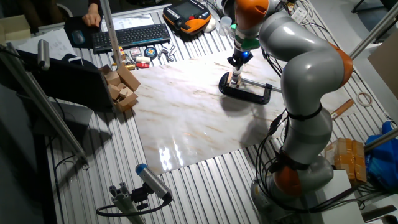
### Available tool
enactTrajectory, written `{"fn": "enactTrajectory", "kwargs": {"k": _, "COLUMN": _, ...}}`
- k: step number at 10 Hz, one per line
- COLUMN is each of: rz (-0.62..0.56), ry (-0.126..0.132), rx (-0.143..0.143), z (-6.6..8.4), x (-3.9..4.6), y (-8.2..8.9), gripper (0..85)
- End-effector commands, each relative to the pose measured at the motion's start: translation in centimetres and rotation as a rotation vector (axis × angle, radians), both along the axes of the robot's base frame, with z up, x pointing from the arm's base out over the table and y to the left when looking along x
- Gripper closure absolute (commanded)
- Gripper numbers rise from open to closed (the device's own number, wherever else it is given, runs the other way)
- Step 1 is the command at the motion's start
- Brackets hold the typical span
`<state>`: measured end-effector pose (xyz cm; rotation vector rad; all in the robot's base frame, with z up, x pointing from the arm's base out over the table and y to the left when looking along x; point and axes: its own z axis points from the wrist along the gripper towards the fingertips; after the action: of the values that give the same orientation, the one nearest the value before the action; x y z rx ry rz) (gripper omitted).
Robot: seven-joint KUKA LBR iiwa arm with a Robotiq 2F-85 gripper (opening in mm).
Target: Take out the light bulb by rotating it
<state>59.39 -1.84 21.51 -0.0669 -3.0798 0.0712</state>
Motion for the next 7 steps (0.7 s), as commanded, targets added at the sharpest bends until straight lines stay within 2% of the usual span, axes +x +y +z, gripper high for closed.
{"fn": "enactTrajectory", "kwargs": {"k": 1, "rz": 0.000, "ry": -0.007, "rx": 0.003, "z": -0.01, "x": -0.01, "y": -0.02, "gripper": 85.0}}
{"fn": "enactTrajectory", "kwargs": {"k": 5, "rz": 0.003, "ry": 0.000, "rx": -0.001, "z": -0.01, "x": -0.01, "y": -0.02, "gripper": 85.0}}
{"fn": "enactTrajectory", "kwargs": {"k": 7, "rz": 0.003, "ry": -0.006, "rx": -0.004, "z": -0.06, "x": 0.01, "y": -0.15, "gripper": 85.0}}
